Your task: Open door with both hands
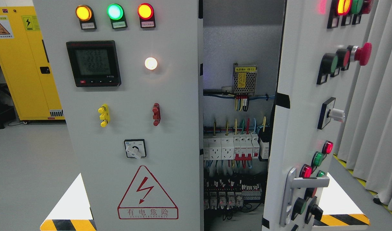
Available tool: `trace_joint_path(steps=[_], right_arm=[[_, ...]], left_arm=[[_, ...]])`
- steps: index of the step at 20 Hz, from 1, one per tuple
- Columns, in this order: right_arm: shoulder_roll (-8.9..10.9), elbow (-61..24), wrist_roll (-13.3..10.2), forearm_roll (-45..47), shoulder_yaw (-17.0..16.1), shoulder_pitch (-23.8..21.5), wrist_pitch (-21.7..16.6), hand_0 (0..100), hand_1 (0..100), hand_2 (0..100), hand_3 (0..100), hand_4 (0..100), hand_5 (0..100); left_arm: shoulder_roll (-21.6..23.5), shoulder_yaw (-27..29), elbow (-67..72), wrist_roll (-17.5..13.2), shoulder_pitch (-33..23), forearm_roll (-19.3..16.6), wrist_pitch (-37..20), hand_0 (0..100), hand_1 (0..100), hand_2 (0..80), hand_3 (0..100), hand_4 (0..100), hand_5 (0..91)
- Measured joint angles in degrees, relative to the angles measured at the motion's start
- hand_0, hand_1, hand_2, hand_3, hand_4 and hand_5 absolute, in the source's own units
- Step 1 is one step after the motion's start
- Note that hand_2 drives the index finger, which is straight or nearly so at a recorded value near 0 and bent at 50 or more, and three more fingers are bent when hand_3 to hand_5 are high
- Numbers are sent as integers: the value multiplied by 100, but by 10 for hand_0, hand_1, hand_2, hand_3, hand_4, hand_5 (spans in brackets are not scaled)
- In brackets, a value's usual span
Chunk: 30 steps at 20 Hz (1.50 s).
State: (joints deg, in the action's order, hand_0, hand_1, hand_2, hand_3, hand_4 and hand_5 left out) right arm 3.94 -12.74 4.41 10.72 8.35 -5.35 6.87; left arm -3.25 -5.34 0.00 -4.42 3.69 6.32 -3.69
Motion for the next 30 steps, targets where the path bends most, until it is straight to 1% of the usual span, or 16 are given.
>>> trace_joint_path(steps=[10, 12, 14, 15, 17, 20, 24, 27, 28, 30], right_arm=[[-3, 0, 3, 0, 3, 0, 0, 220, 11, 0, 0, 0, 0], [-4, 0, 3, 0, 3, 0, 3, 220, 12, 0, 0, 0, 0], [-4, 0, 3, 0, 2, -1, 3, 220, 12, 0, 0, 0, 0], [-4, 0, 3, 0, 2, -1, 3, 219, 11, 0, 0, 0, 0], [-5, 0, 3, 0, 3, -1, 3, 219, 11, 0, 0, 0, 0], [-5, 0, 3, 0, 3, -1, 4, 220, 10, 0, 0, 0, 0], [-6, 0, 3, 0, 3, -1, 4, 223, 8, 0, 0, 0, 0], [-5, 0, 4, 0, 1, -1, 4, 222, 10, 0, 0, 0, 0], [-4, 0, 4, 0, 0, -1, 4, 222, 10, 0, 0, 0, 0], [-3, 0, 4, 0, -1, -1, 4, 222, 10, 0, 0, 0, 0]], left_arm=[[-20, 2, -78, 0, -25, -2, -27, 0, 0, 0, 0, 0, 0], [-19, 26, -333, -44, -162, 2, -45, 0, 0, 0, 0, 0, 0], [-15, 80, -699, -155, -325, 4, -46, 0, 0, 0, 0, 0, 0], [-13, 120, -915, -263, -392, 6, -46, 0, 0, 0, 0, 0, 0], [-3, 226, -1361, -634, -512, 37, -46, 0, 0, 0, 0, 0, 0], [12, 386, -2109, -1492, -690, 159, -103, 0, 0, 0, 0, 0, 0], [115, 508, -3239, -2376, -966, 274, -122, 0, 0, 0, 0, 0, 0], [324, 514, -4076, -3180, -1087, 401, -106, 0, 0, 0, 0, 0, 0], [411, 503, -4335, -3398, -1122, 499, -90, 0, 0, 0, 0, 0, 0], [623, 429, -4857, -3629, -1165, 758, -71, 0, 0, 0, 0, 0, 0]])
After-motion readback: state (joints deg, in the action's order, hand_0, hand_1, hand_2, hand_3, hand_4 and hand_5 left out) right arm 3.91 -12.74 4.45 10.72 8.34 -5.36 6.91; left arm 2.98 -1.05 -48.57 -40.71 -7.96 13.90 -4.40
